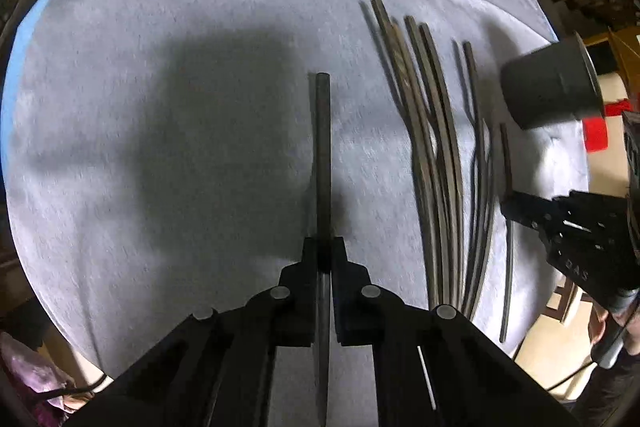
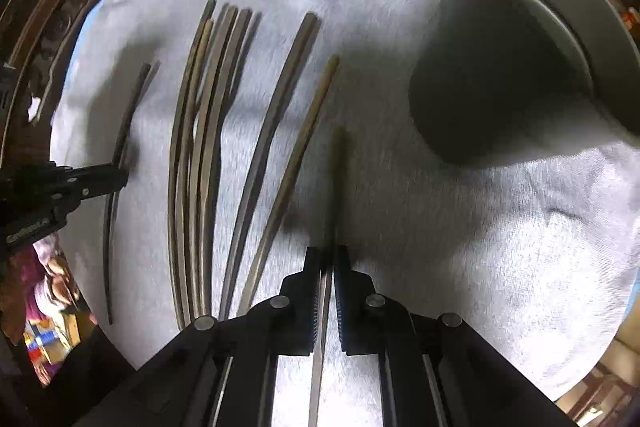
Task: Organize utensils
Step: 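Close the left tool on a single chopstick while the right tool holds its chopstick, then lift both held chopsticks upright off the table toward the grey cup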
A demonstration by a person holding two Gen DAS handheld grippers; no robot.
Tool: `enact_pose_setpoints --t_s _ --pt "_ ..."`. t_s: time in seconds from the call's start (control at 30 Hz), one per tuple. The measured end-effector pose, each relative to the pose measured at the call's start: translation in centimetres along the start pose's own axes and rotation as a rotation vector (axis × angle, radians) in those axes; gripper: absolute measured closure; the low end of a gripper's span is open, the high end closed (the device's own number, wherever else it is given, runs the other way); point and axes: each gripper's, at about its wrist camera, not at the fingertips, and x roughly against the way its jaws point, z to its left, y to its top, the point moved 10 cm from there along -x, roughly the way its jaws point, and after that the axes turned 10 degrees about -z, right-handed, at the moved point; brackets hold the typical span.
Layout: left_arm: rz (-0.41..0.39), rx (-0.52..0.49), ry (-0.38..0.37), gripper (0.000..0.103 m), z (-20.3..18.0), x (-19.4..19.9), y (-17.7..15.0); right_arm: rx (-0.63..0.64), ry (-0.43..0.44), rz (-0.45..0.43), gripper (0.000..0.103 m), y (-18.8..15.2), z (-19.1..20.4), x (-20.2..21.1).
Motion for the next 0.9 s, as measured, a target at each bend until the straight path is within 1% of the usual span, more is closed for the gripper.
enact_pose_setpoints --t_s 0.1,0.13,0.17,0.2,0.23,0.27,0.37,0.4,0.43,0.47,0.5,0.67,0.73,0.83,0.9 --pt "0.004 0.009 -0.001 0.096 -0.3 0.1 0.3 -0.052 0.026 0.003 0.093 0.4 -0.1 -0.1" --pt "0.008 0.009 0.006 0.092 -0.3 0.2 0.6 -0.060 0.032 0.009 0.093 0.6 -0.2 -0.2" --pt "0.012 0.014 0.012 0.082 -0.2 0.3 1.0 -0.069 0.035 0.017 0.093 0.8 -0.2 -0.2" --pt "0.009 0.016 0.013 0.076 -0.2 0.2 1.5 -0.074 0.036 0.020 0.093 0.9 -0.3 -0.3" --pt "-0.002 0.009 0.014 0.067 -0.3 0.3 2.3 -0.076 0.035 0.022 0.093 1.1 -0.2 -0.4" --pt "-0.007 -0.001 0.020 0.065 -0.3 0.3 2.8 -0.076 0.033 0.023 0.093 1.3 -0.2 -0.4" --pt "0.012 0.000 0.044 0.066 0.1 -0.4 3.4 -0.082 0.028 0.029 0.093 2.1 -0.3 -0.6" --pt "0.000 -0.009 0.044 0.067 0.2 -0.5 3.8 -0.083 0.029 0.031 0.093 2.3 -0.4 -0.6" --pt "0.008 -0.015 0.044 0.075 0.0 -0.9 4.1 -0.079 0.030 0.036 0.093 2.5 -0.5 -0.6" --pt "0.008 -0.022 0.052 0.093 0.2 -0.9 4.2 -0.076 0.032 0.041 0.093 2.6 -0.5 -0.7" --pt "0.016 -0.022 0.048 0.096 -0.1 -0.8 4.1 -0.073 0.029 0.043 0.096 2.7 -0.7 -0.7" --pt "0.020 -0.021 0.003 0.097 -0.7 -0.8 4.1 -0.063 0.027 0.034 0.096 2.7 -0.9 -0.6" --pt "0.016 -0.014 -0.012 0.097 -0.3 -0.9 3.8 -0.060 0.020 0.021 0.096 2.5 -0.8 -0.8" --pt "-0.015 -0.001 -0.032 0.097 0.4 -0.6 3.1 -0.081 0.033 -0.009 0.096 1.5 -0.8 -0.6" --pt "-0.056 0.011 -0.057 0.097 0.4 0.3 3.2 -0.097 0.040 -0.043 0.097 1.0 -1.1 -0.4"
